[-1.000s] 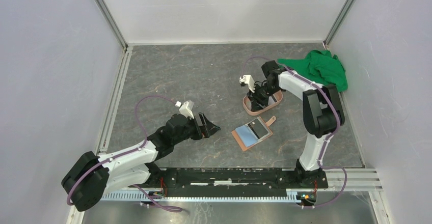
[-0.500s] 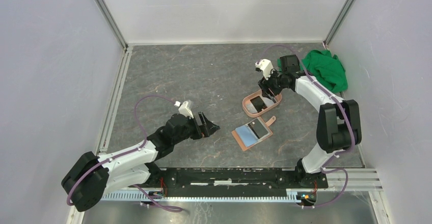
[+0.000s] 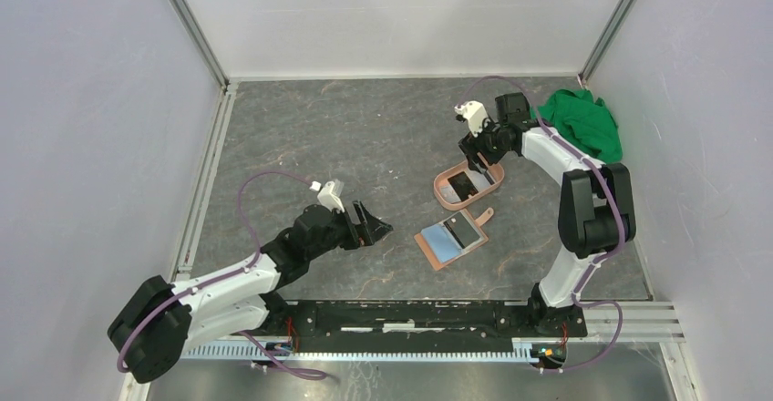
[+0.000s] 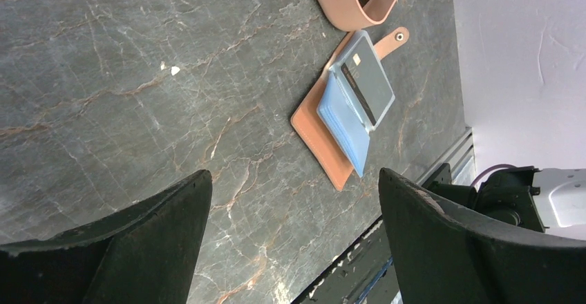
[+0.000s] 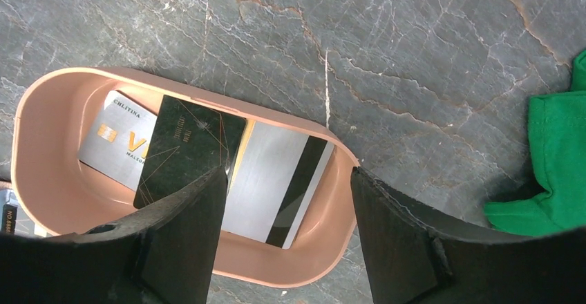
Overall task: Put the credit cards into the card holder
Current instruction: Pick up the credit card from the storage box.
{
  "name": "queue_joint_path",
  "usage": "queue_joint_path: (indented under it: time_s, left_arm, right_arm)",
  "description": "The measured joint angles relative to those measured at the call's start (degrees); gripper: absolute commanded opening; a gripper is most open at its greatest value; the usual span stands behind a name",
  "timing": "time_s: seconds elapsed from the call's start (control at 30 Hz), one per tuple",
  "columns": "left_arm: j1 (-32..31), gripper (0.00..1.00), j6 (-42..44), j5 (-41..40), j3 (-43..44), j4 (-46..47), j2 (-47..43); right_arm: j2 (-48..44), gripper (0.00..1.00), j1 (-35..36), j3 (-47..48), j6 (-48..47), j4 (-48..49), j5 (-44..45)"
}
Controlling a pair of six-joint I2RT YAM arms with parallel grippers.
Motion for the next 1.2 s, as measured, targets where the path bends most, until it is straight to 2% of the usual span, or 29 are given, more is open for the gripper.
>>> queue_joint_path:
  time_s: [0.93,1.07,1.2]
  left_arm:
    - [0.0,0.95,-2.6,0.6,-3.1,7.6,4.4]
    - [0.0,0.95,-2.8,0.6,-3.1,7.8,4.5]
    - [0.0,0.95,-2.9,0.6,-3.1,8.2,4.7]
  right_arm:
    - [3.7,0.73,1.4,-3.8,7.1,4.2,5.3]
    - [4.3,0.7,2.2,-3.7,7.5,4.5,5.8]
    - [4.3,0.57,2.5,-3.7,7.5,4.7,5.9]
